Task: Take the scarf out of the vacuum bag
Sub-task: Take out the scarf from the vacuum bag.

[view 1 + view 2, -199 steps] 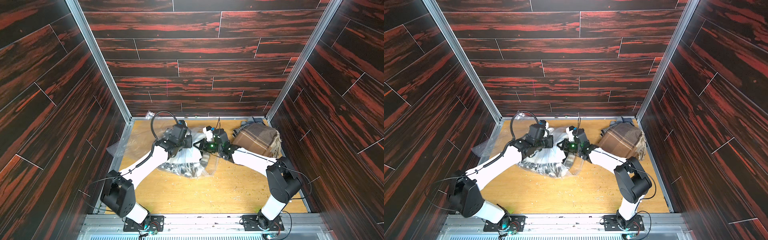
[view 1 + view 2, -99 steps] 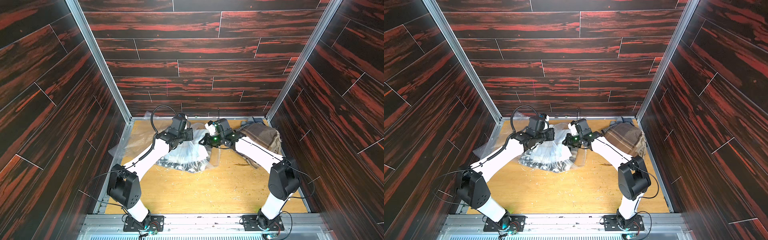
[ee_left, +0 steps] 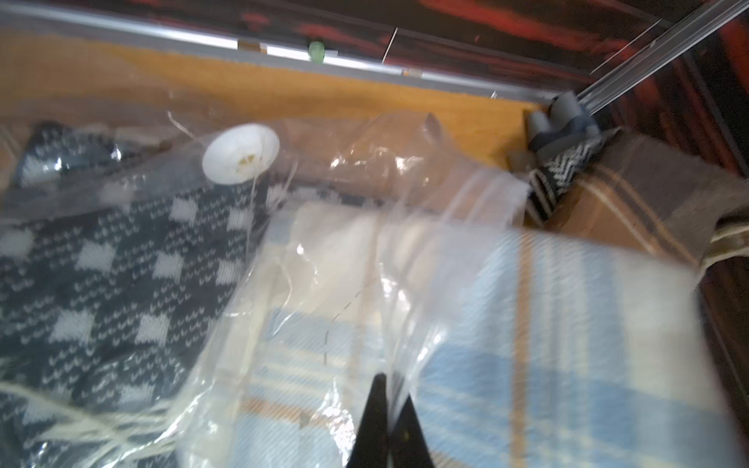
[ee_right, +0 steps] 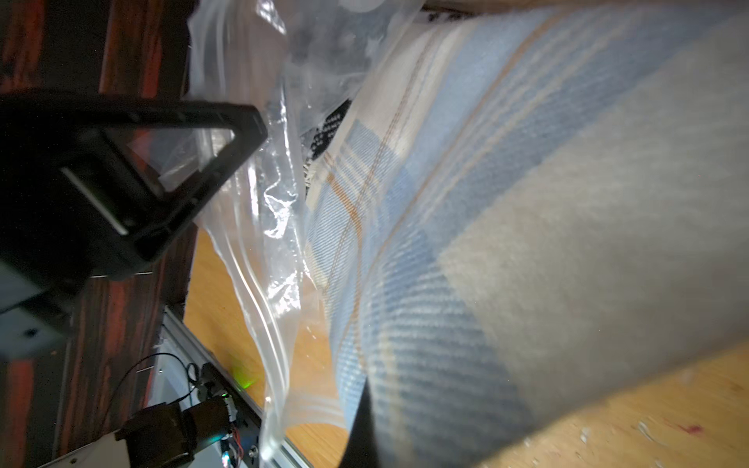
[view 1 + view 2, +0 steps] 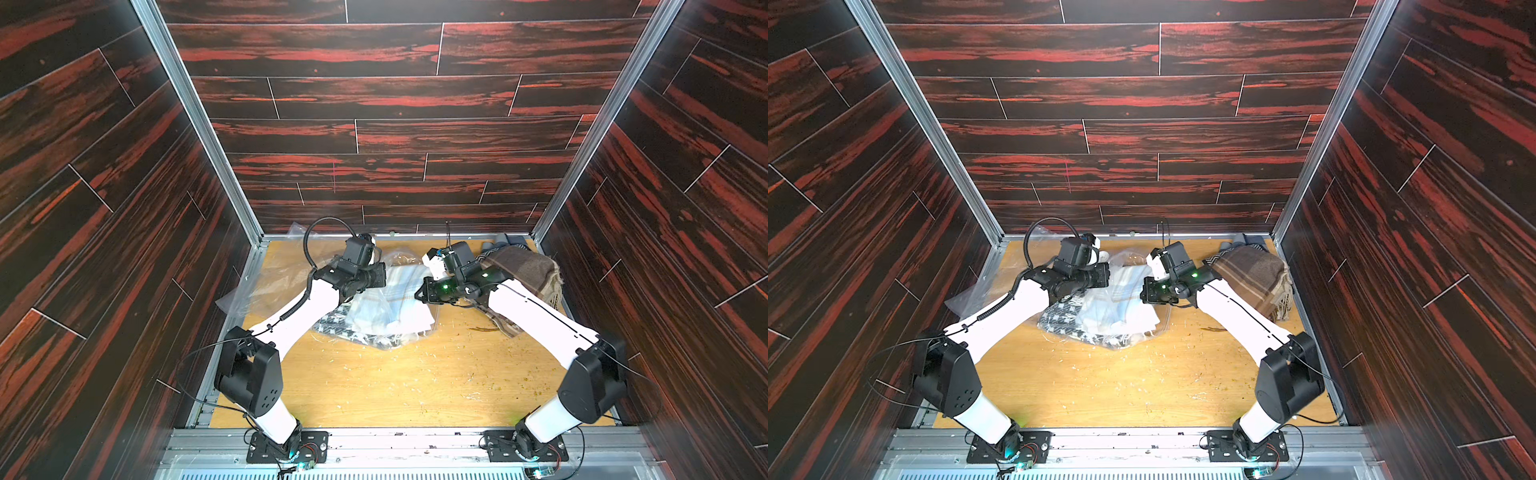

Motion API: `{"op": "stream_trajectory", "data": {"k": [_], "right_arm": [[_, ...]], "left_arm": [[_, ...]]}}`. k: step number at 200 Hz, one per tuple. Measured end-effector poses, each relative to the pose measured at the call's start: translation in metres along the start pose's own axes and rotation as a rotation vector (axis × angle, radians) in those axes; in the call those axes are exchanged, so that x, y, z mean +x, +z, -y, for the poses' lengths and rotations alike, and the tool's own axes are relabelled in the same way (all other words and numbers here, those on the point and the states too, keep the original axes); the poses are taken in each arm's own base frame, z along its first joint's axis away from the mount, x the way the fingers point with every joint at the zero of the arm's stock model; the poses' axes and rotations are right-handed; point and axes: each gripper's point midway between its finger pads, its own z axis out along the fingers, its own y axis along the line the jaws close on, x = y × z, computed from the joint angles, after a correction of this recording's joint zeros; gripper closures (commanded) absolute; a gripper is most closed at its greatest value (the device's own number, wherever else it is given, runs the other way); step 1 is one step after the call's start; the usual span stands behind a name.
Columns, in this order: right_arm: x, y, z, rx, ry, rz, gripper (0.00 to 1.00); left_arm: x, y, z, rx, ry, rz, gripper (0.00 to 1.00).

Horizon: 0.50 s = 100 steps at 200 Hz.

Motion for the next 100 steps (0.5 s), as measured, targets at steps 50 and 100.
{"op": "stream_trajectory", "data": {"k": [50, 100], "right_arm": [[0.011, -0.004, 0.032, 0.141, 0.0, -0.037, 1.0], [0.009, -0.03, 0.058, 0.227, 0.017, -0.019, 1.0]], "left_arm": [[0.012, 0.002, -0.006, -0.007, -0.002, -0.022, 1.0], [0.011, 0.0, -0.006, -0.011, -0.003, -0.016, 1.0]]}}
